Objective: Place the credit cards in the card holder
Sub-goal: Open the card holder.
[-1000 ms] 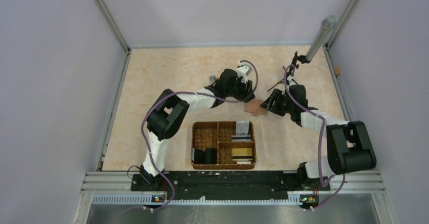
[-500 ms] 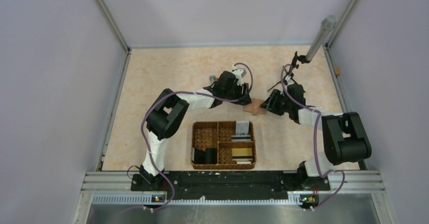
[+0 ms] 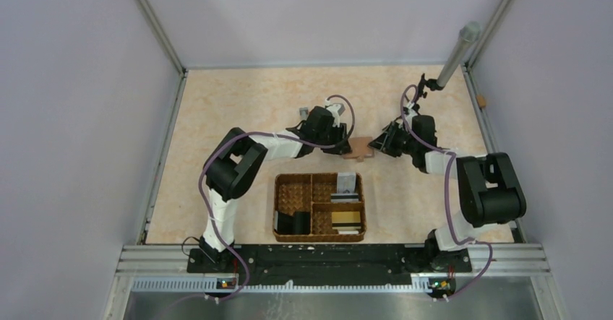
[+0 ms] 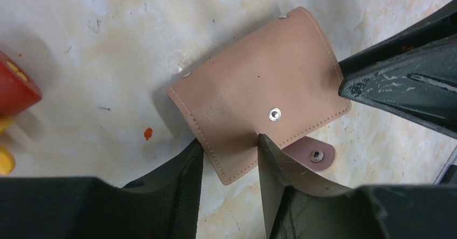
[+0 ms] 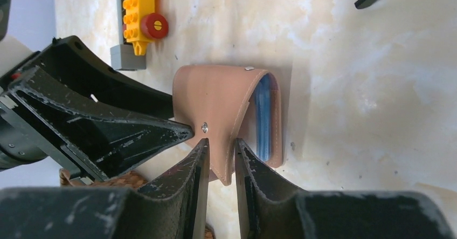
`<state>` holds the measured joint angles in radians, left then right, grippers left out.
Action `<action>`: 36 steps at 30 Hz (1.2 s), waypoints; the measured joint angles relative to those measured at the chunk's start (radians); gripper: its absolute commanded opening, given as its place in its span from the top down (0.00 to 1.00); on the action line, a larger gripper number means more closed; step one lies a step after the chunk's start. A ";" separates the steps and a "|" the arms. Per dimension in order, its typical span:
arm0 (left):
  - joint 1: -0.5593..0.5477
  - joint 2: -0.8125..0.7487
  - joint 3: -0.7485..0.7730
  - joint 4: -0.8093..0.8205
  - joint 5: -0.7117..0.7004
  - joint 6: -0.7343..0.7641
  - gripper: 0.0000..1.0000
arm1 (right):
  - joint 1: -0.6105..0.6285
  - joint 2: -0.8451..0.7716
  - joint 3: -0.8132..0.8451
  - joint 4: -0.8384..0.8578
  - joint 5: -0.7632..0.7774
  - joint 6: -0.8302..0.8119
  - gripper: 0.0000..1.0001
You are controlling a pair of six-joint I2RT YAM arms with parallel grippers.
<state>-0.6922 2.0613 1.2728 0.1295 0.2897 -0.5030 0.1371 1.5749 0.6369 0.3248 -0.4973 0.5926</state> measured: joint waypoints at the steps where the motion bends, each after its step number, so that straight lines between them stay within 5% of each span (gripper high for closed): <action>1: 0.000 -0.004 -0.005 0.000 0.000 -0.002 0.57 | -0.002 0.008 0.000 0.015 -0.010 0.006 0.77; 19: 0.020 -0.032 -0.041 -0.002 0.011 -0.003 0.54 | -0.005 0.079 0.027 0.165 -0.134 0.118 1.00; 27: 0.025 -0.057 -0.041 -0.010 0.009 0.053 0.20 | -0.005 0.097 0.053 0.123 -0.137 0.126 1.00; 36: 0.023 -0.148 -0.037 -0.014 -0.026 0.260 0.11 | -0.005 0.097 0.159 -0.021 -0.090 0.138 1.00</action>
<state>-0.6689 1.9133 1.2354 0.1158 0.2642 -0.2432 0.1326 1.6714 0.7963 0.3042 -0.5877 0.7303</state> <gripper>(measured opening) 0.876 0.006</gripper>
